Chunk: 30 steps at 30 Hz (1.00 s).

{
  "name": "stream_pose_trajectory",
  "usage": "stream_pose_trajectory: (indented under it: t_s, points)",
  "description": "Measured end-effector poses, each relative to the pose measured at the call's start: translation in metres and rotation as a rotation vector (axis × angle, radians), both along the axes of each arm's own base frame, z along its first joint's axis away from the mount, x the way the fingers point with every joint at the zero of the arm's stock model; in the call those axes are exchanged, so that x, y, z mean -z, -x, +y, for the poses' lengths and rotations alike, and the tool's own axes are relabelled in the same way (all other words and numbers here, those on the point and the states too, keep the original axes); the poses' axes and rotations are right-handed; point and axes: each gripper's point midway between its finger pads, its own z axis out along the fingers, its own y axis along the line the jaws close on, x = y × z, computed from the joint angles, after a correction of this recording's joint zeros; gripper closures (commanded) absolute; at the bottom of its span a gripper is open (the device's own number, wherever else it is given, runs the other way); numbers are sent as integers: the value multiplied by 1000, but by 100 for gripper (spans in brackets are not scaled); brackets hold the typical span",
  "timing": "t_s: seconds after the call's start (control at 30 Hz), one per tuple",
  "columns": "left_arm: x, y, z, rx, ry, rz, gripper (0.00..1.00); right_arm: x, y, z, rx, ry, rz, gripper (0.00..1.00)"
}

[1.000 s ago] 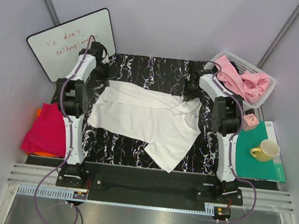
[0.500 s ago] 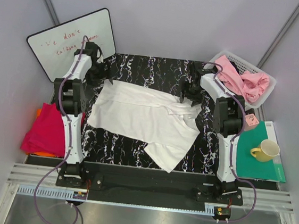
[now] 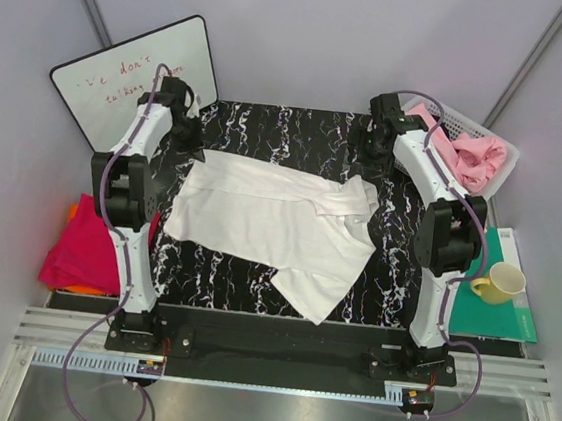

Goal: Fold and stack the t-shirts
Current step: Fold the flattened tshirt in 1/3 of the way

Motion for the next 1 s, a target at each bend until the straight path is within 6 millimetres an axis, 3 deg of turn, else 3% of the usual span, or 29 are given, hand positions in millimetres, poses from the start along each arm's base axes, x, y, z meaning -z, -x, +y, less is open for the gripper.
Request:
stream_pose_trajectory:
  t_s: [0.13, 0.33, 0.53, 0.57, 0.8, 1.0]
  points:
    - [7, 11, -13, 32, -1, 27, 100, -16, 1, 1, -9, -13, -35, 15]
    - [16, 20, -47, 126, -30, 40, 100, -9, 3, 0, -14, -7, -19, 19]
    - [33, 14, -94, 231, -49, 49, 100, 17, 4, -2, -18, 23, 41, 46]
    - [37, 10, -96, 236, -50, 51, 100, 23, 4, -3, -16, 32, 53, 56]
    - [74, -13, -86, 206, -80, 92, 100, 82, 8, -21, -5, 155, 165, 100]
    - [75, -20, -75, 160, -95, 94, 100, 109, 1, -28, -14, 217, 203, 100]
